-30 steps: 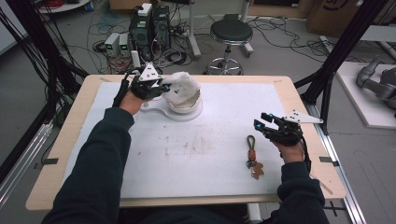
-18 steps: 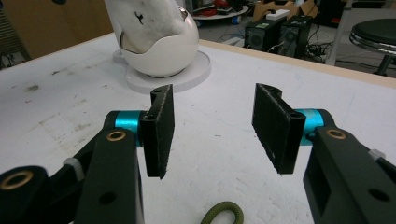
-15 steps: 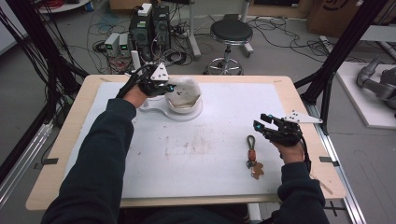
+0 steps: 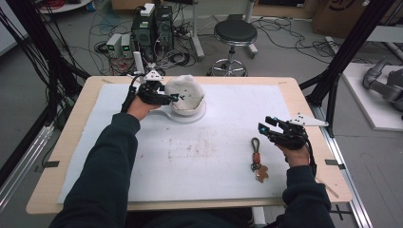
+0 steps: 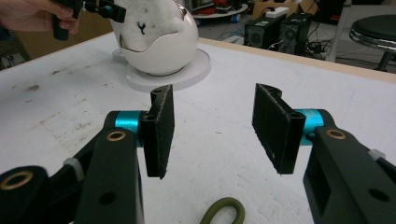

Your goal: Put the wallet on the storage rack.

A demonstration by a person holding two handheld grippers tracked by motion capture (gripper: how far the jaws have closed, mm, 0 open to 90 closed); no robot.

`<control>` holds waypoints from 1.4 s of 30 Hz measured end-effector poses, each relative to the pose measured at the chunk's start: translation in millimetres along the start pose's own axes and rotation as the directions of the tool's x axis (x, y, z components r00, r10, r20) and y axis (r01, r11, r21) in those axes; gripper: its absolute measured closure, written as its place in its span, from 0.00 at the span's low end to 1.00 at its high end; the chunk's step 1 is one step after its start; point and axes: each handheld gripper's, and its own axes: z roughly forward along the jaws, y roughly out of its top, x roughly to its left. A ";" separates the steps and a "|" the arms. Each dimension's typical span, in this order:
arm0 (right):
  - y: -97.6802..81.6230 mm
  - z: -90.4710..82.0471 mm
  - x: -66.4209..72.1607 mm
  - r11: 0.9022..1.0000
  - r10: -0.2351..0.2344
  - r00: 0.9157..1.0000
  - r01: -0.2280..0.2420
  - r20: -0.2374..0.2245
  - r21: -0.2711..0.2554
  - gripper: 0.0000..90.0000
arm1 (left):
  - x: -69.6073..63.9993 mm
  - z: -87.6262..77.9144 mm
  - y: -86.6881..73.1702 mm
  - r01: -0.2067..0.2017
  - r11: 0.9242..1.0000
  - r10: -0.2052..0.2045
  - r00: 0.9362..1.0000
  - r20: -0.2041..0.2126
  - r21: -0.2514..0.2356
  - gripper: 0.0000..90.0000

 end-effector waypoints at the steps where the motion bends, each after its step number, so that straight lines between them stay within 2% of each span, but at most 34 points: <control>1: -0.2 0.5 -0.3 1.000 -0.002 1.000 0.002 0.001 0.002 0.55 | 2.4 -2.0 -1.8 0.037 0.999 -0.036 0.999 0.022 -0.014 0.40; 2: -0.2 0.5 -0.3 1.000 -0.002 1.000 0.002 0.001 0.002 0.55 | 2.4 -2.0 -1.8 0.037 0.999 -0.036 0.999 0.022 -0.014 0.41; 3: -0.4 1.2 0.0 1.000 0.002 1.000 -0.002 -0.002 0.004 0.55 | 3.4 -5.4 -1.2 0.001 1.000 -0.001 1.000 0.004 -0.026 0.52; 4: -0.5 1.4 0.0 1.000 0.001 1.000 -0.001 -0.002 0.005 0.55 | 3.4 -5.4 -1.2 0.001 1.000 -0.001 1.000 0.004 -0.026 0.66; 5: -0.5 1.8 0.3 1.000 0.003 1.000 -0.003 -0.002 0.005 0.55 | 3.1 -10.0 0.7 -0.063 0.997 0.062 0.998 -0.029 -0.052 0.77; 6: -0.6 2.0 0.3 1.000 0.001 1.000 -0.001 -0.002 0.006 0.55 | 3.1 -10.0 0.7 -0.063 0.997 0.062 0.998 -0.029 -0.052 0.80; 7: -0.8 2.1 0.2 1.000 0.000 1.000 0.000 -0.002 0.007 0.55 | 1.9 -12.3 3.3 -0.122 0.990 0.119 0.992 -0.045 -0.071 0.81; 9: -1.1 2.1 -0.3 1.000 0.005 1.000 -0.005 -0.004 0.008 0.55 | 0.1 -14.3 5.2 -0.202 0.976 0.198 0.979 -0.053 -0.085 0.82; 10: -1.2 2.1 -0.5 1.000 0.007 1.000 -0.007 -0.004 0.008 0.55 | 0.1 -14.3 5.2 -0.202 0.976 0.198 0.979 -0.053 -0.085 0.83; 11: -1.4 1.9 -0.7 1.000 0.009 1.000 -0.009 -0.005 0.007 0.55 | -0.4 -16.7 8.7 -0.286 0.956 0.282 0.958 -0.056 -0.072 0.83; 12: -1.6 1.7 -1.1 1.000 0.007 1.000 -0.007 -0.004 0.005 0.55 | -0.4 -16.7 8.7 -0.286 0.956 0.282 0.958 -0.056 -0.072 0.83; 13: -1.7 1.7 -1.2 1.000 0.009 1.000 -0.009 -0.005 0.005 0.55 | -1.1 -18.1 14.0 -0.342 0.938 0.339 0.939 -0.066 -0.052 0.83; 14: -1.7 1.7 -1.2 1.000 0.009 1.000 -0.009 -0.005 0.005 0.55 | -1.1 -18.1 14.0 -0.342 0.938 0.339 0.939 -0.066 -0.052 0.83; 15: -1.9 1.7 -1.3 1.000 0.011 1.000 -0.011 -0.003 0.006 0.55 | -2.1 -18.1 17.8 -0.367 0.929 0.364 0.929 -0.067 -0.037 0.83; 16: -2.3 1.8 -1.8 1.000 0.014 1.000 -0.014 -0.003 0.008 0.55 | -2.8 -16.8 20.0 -0.372 0.928 0.369 0.927 -0.069 -0.030 0.83; 17: -2.4 2.2 -1.5 1.000 0.018 1.000 -0.018 -0.003 0.010 0.55 | -3.1 -15.0 20.7 -0.384 0.923 0.382 0.921 -0.071 -0.012 0.83; 18: -2.4 2.2 -1.5 1.000 0.018 1.000 -0.018 -0.003 0.010 0.55 | -3.1 -15.0 20.7 -0.384 0.923 0.382 0.921 -0.071 -0.012 0.83; 19: -2.5 2.6 -1.7 1.000 0.014 1.000 -0.014 -0.003 0.011 0.55 | -3.3 -11.2 19.9 -0.394 0.919 0.393 0.917 -0.073 0.005 0.83; 20: -2.5 2.6 -1.7 1.000 0.014 1.000 -0.014 -0.003 0.011 0.55 | -3.3 -11.2 19.9 -0.394 0.919 0.393 0.917 -0.073 0.005 0.83; 21: -2.6 2.5 -1.5 1.000 0.016 1.000 -0.016 -0.004 0.012 0.55 | -5.8 -4.2 17.7 -0.416 0.908 0.419 0.906 -0.069 0.043 0.84; 24: -3.0 2.1 -1.9 1.000 0.018 1.000 -0.018 -0.003 0.011 0.55 | -8.4 0.2 17.5 -0.414 0.909 0.417 0.907 -0.067 0.045 0.84; 25: -3.6 1.9 -2.8 1.000 0.016 1.000 -0.016 -0.003 0.010 0.55 | -9.8 4.1 17.6 -0.391 0.919 0.393 0.916 -0.078 0.044 0.84; 26: -3.6 1.9 -2.8 1.000 0.016 1.000 -0.016 -0.003 0.010 0.55 | -9.8 4.1 17.6 -0.391 0.919 0.393 0.916 -0.078 0.044 0.83; 27: -4.0 2.1 -2.9 1.000 0.020 1.000 -0.020 -0.002 0.012 0.55 | -7.8 5.6 16.4 -0.345 0.938 0.348 0.934 -0.083 0.042 0.82; 28: -4.0 2.1 -2.7 1.000 0.019 1.000 -0.019 -0.003 0.012 0.55 | -7.8 5.6 16.4 -0.345 0.938 0.348 0.934 -0.083 0.042 0.81; 29: -3.9 2.1 -2.6 1.000 0.016 1.000 -0.016 -0.003 0.011 0.55 | -6.5 6.0 15.1 -0.318 0.947 0.321 0.943 -0.085 0.038 0.78; 30: -3.9 2.1 -2.6 1.000 0.016 1.000 -0.016 -0.003 0.011 0.55 | -5.4 6.8 13.0 -0.277 0.960 0.279 0.956 -0.086 0.033 0.78; 31: -3.8 2.0 -2.2 1.000 0.018 1.000 -0.018 -0.003 0.010 0.55 | -1.9 10.1 7.6 -0.154 0.987 0.157 0.984 -0.081 0.036 0.60; 32: -3.7 1.8 -2.2 1.000 0.016 1.000 -0.016 -0.003 0.011 0.55 | -1.9 10.1 7.6 -0.154 0.987 0.157 0.984 -0.081 0.036 0.54; 33: -3.7 1.5 -2.2 1.000 0.013 1.000 -0.013 -0.001 0.007 0.55 | 1.9 10.1 0.1 -0.050 0.999 0.051 0.997 -0.061 0.007 0.51; 34: -3.6 0.8 -1.9 1.000 0.017 1.000 -0.017 -0.001 0.008 0.55 | 1.9 10.1 0.1 -0.050 0.999 0.051 0.997 -0.061 0.007 0.50; 37: -3.5 -0.5 -2.2 1.000 0.018 1.000 -0.018 0.002 0.004 0.55 | 4.1 4.3 -9.0 0.056 0.998 -0.057 0.998 -0.032 -0.034 0.44; 42: -3.1 -1.5 -2.0 1.000 0.025 1.000 -0.025 0.008 -0.001 0.54 | 1.2 -10.1 -10.7 0.093 0.992 -0.095 0.995 -0.027 -0.080 0.41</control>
